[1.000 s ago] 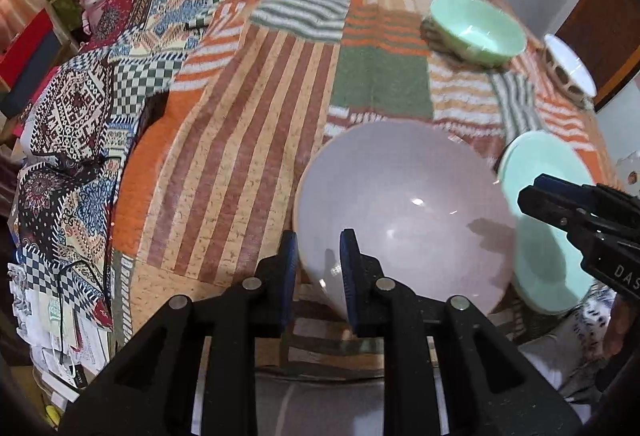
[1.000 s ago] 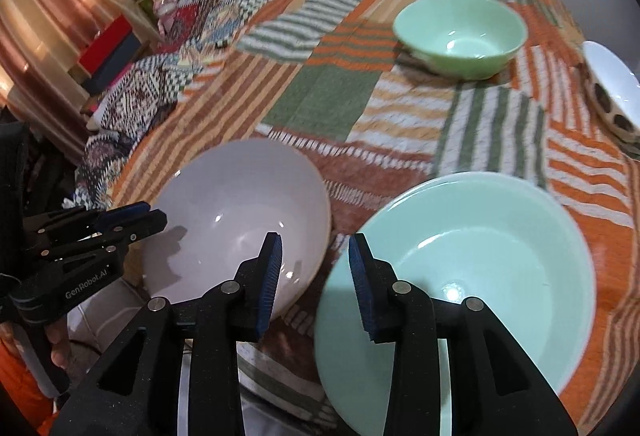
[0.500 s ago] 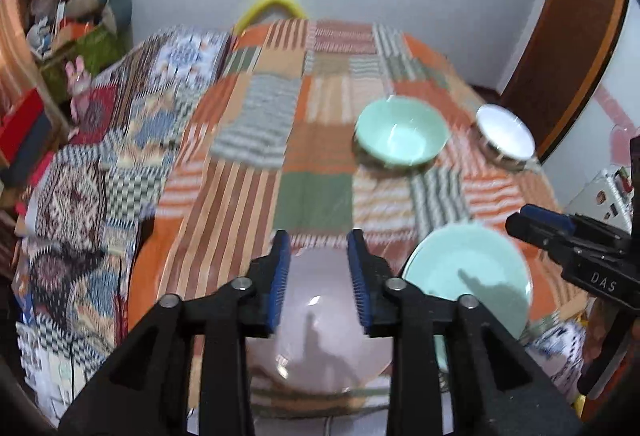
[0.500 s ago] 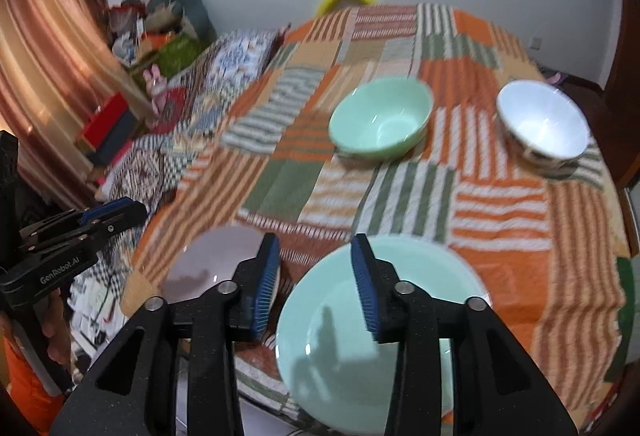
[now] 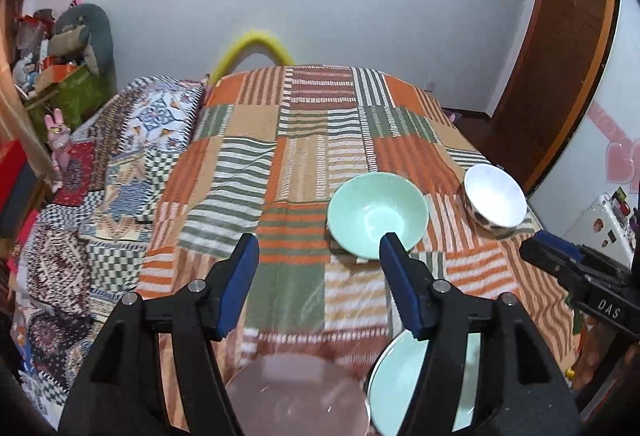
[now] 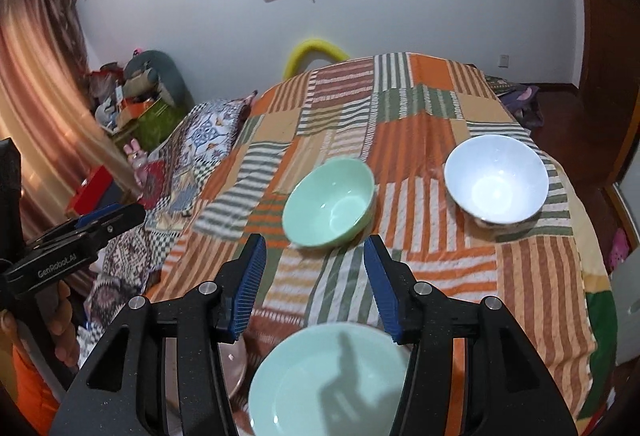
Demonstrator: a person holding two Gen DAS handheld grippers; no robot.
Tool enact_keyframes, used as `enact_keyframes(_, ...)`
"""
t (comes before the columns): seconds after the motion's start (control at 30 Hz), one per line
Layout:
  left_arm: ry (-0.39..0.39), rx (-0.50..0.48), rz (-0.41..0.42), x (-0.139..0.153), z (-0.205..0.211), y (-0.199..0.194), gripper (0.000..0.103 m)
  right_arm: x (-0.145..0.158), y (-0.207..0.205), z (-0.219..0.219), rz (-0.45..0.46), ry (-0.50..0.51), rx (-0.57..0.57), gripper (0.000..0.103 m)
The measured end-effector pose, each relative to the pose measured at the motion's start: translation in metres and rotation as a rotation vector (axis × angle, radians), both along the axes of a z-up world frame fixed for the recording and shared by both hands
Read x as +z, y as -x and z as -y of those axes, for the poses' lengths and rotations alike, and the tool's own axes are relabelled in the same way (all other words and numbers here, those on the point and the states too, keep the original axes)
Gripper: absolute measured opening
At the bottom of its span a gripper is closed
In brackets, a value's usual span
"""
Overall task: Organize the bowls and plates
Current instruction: 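Move both tools to the mint green bowl rim and close on it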
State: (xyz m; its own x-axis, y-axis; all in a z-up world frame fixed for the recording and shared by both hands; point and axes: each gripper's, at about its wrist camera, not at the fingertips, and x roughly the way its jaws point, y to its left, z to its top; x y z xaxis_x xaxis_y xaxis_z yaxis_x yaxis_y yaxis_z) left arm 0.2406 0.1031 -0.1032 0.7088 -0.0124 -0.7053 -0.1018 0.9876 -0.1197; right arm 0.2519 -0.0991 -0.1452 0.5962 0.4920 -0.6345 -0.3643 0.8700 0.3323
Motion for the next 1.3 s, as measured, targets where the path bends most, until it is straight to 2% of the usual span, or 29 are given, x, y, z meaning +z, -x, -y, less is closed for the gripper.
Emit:
enact_keyframes(0.2,0.014,-0.014,-0.055,-0.029,0.001,-0.049,0.063,-0.010,-0.028,0.002,-0.011,0.018,-0.023,0.047)
enact_keyframes(0.37,0.007,-0.038,-0.104,-0.063,0.002,-0.077,0.063,-0.036,-0.051,-0.003,-0.048,0.050,-0.039,0.047)
enact_keyframes(0.53,0.021,-0.052,-0.144,-0.092,-0.004,-0.093,0.063,-0.062,-0.074,-0.011,-0.109,0.053,-0.030,0.047)
enact_keyframes(0.8,0.052,-0.040,-0.151,-0.122,-0.020,-0.108,0.063,-0.085,-0.096,-0.040,-0.124,0.113,0.022,0.047)
enact_keyframes(0.87,0.073,-0.044,-0.155,-0.127,-0.024,-0.112,0.063,-0.091,-0.101,-0.045,-0.127,0.136,0.018,0.043)
enact_keyframes(0.9,0.078,-0.045,-0.156,-0.129,-0.025,-0.112,0.063,-0.094,-0.104,-0.046,-0.134,0.143,0.019,0.038)
enact_keyframes(1.13,0.079,-0.056,-0.167,-0.141,-0.029,-0.117,0.063,-0.110,-0.119,-0.049,-0.189,0.157,0.003,0.019)
enact_keyframes(1.3,0.095,-0.050,-0.180,-0.150,-0.032,-0.124,0.060,-0.114,-0.117,-0.056,-0.197,0.172,0.044,0.018)
